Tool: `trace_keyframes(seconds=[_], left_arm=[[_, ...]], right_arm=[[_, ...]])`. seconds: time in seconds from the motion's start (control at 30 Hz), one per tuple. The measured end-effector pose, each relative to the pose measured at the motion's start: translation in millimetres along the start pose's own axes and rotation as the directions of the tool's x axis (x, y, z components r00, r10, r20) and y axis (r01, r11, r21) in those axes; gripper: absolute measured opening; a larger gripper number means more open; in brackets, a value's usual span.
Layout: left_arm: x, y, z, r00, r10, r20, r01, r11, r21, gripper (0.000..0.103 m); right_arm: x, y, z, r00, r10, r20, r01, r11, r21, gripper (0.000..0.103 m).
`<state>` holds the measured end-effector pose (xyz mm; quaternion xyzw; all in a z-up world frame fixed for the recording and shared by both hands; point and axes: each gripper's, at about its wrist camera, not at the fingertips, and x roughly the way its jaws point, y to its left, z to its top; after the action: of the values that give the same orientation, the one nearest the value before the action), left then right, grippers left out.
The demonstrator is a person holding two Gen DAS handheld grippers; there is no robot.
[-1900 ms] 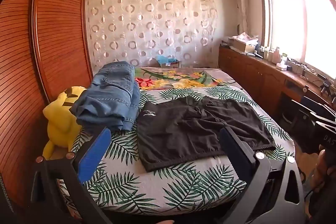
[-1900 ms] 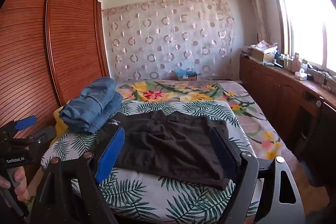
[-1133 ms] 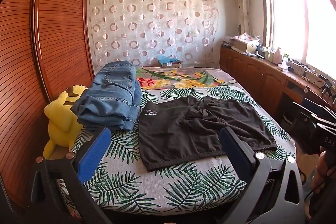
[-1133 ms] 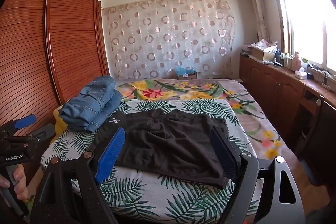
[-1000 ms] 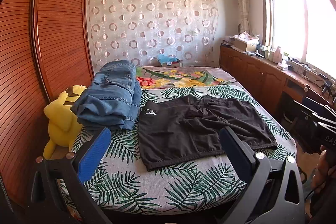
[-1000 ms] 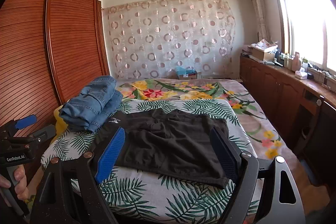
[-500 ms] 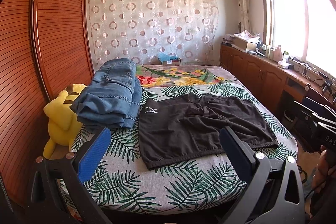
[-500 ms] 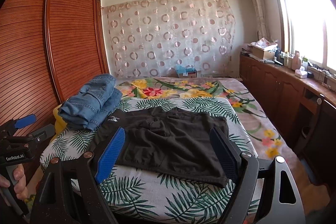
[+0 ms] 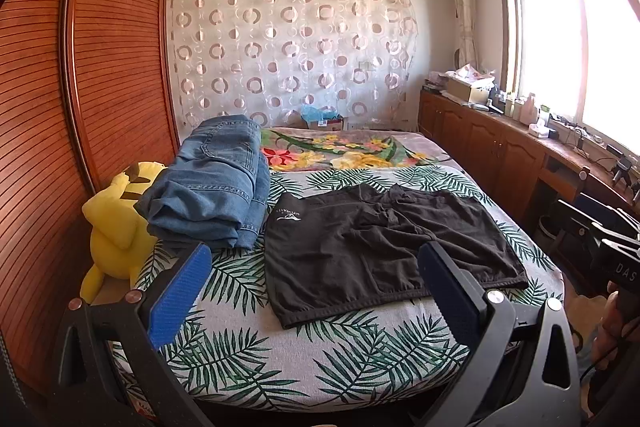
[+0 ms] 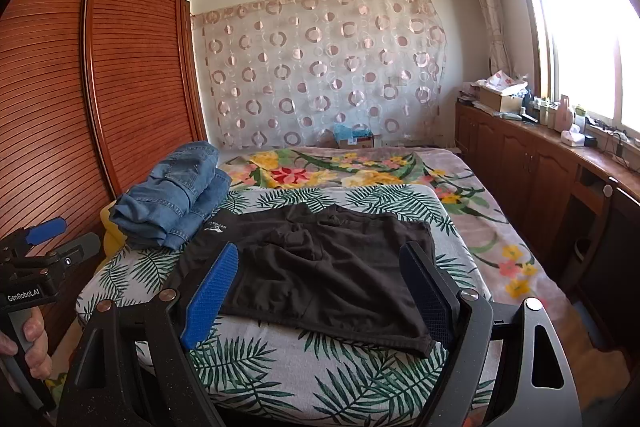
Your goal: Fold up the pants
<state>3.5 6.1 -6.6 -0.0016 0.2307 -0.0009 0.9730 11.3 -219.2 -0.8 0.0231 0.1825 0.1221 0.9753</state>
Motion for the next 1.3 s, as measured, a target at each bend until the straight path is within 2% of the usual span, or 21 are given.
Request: trace_keyframes(seconds=[0.93, 1.3], left_arm=[[-1, 5, 3, 1.0, -0.002, -0.016, 0.002, 1.0, -0.004, 0.103], [22, -6, -6, 0.999, 0.026, -0.043, -0.024, 0.999, 0.039, 0.103]], right_arm=[[1, -2, -2, 1.0, -0.002, 0.001, 0.002, 1.0, 0.002, 0.084], [15, -7, -8, 1.0, -0.009, -0.028, 0.009, 1.0, -0.003, 0.084]])
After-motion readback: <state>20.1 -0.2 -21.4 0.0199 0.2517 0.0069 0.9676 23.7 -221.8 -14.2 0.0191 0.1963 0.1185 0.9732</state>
